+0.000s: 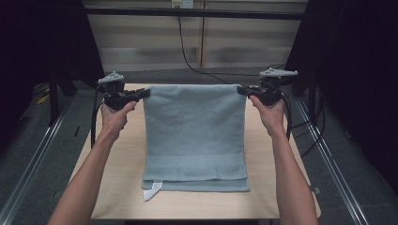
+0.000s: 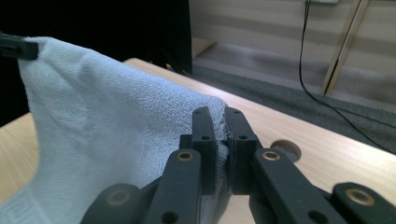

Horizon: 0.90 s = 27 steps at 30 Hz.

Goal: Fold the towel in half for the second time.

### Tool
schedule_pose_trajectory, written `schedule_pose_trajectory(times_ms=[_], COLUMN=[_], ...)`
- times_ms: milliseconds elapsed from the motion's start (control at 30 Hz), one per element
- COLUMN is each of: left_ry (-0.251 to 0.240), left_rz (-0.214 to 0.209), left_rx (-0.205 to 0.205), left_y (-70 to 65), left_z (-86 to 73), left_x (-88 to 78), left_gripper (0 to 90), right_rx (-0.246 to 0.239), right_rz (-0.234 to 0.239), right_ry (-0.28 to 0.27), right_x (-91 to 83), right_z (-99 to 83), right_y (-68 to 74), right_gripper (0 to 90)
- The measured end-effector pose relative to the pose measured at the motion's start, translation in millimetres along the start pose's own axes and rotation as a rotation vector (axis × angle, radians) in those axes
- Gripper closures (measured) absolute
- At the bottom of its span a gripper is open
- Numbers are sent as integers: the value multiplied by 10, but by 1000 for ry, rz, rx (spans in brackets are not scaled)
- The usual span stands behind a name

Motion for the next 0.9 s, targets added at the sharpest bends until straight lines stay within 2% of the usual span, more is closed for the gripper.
schedule_pose_trajectory(times_ms=[133,433,533,600,900], left_ry=[-6,-17,-30,-28,-17], left_rz=[-13,-52,-71,-77,-110], left_rx=[15,39,31,35,57], left_y=[-71,-292,-355,-410,-652], left_z=[-51,-370,-447,-500,-799], left_x=[-48,-200,-280,-331,-549], left_gripper=[820,818,817,817,812], right_rx=[-11,21,25,31,1], right_rz=[-2,58,84,99,133], right_ry=[6,17,18,18,54], right_x=[-37,-159,-209,-241,-410], right_z=[-75,-493,-584,-636,-980], right_y=[4,-11,3,33,178], right_gripper=[846,845,844,844,841])
Point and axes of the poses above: each handheld gripper's, and its own axes: x roughly forward along the jaws, z roughly out of its top, y roughly to its left, the point moved 7 cm from there along x, roughly forward along the jaws, and after that the axes turned 14 degrees about x, right-handed, at the moved point
